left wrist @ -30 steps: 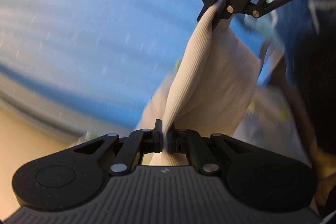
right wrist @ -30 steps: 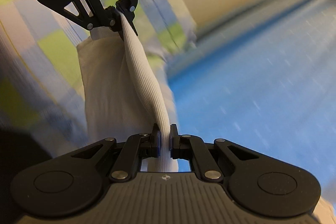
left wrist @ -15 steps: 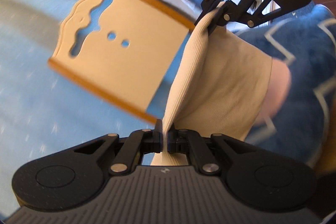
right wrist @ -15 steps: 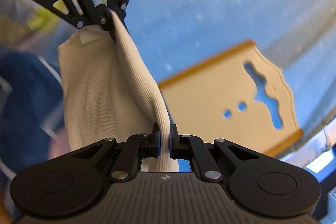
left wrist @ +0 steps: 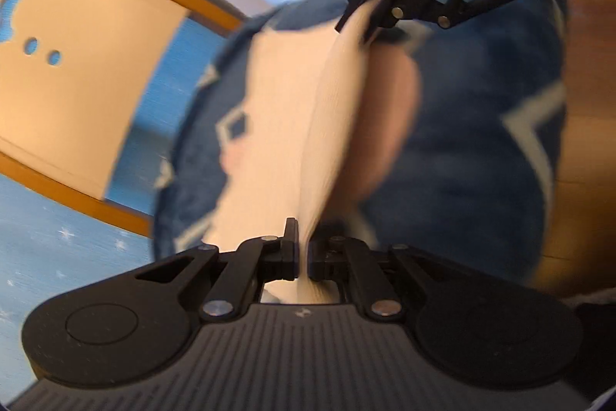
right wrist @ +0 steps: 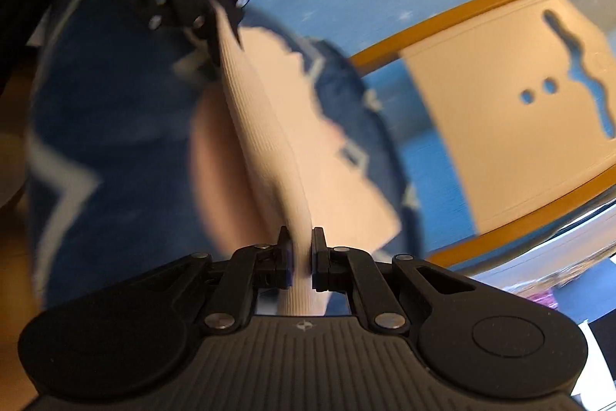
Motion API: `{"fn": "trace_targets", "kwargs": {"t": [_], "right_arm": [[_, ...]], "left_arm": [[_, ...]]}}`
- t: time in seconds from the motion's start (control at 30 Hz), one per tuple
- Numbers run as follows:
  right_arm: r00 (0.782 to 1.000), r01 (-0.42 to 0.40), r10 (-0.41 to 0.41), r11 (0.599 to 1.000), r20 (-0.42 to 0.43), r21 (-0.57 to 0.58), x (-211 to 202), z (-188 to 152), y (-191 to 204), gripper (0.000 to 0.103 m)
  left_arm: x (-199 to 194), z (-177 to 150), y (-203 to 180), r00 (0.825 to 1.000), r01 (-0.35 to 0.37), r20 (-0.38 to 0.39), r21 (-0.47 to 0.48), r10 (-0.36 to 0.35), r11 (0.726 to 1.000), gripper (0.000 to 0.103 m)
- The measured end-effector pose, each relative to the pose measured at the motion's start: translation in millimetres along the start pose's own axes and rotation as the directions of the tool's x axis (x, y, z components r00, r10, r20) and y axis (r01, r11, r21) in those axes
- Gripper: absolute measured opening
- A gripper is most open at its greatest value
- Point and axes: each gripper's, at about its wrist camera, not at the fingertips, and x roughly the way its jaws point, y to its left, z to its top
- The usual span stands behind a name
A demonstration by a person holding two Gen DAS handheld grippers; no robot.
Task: Fold clothes
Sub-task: 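Carry the folded undershirt with both grippers onto the blue zigzag blanket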
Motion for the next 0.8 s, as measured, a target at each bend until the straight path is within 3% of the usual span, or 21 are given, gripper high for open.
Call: {"fn": "trace_targets", "kwargs": {"t": [0.07, 0.13, 0.3, 0.37, 0.8], "right_arm": [[1.000, 0.008, -0.008, 1.000, -0.011, -0.011, -4, -6, 7, 0.018], [1.000, 0.019, -0.020, 1.000, -0.020, -0.015, -10, -13, 13, 0.019], [0.999, 0.024, -0.025, 1.000, -0.037, -0.015, -21, -24, 21, 0.018], [0.999, 0.013, -0.013, 1.000, -0.041, 0.008, -16, -19, 12, 0.006], [0.998, -0.003, 0.006, 0.999, -0.055, 0.043, -20, -17, 11, 0.011]], "left_arm": [[-3, -3, 0, 1.000, -0.013, 0.002, -0.020, 0.013, 1.000, 0.006], [-7, -6, -1, 1.000, -0.027, 0.010, -0.018, 0.027, 0.999, 0.007], [-2, -12, -13, 0.999, -0.040, 0.011, 0.017, 0.040, 0.999, 0.006], [-2, -16, -22, 0.999, -0.037, 0.011, 0.024, 0.037, 0.999, 0.003], [-15, -27, -20, 1.000, -0.004, 0.003, -0.077, 0.004, 0.997, 0.006]]}}
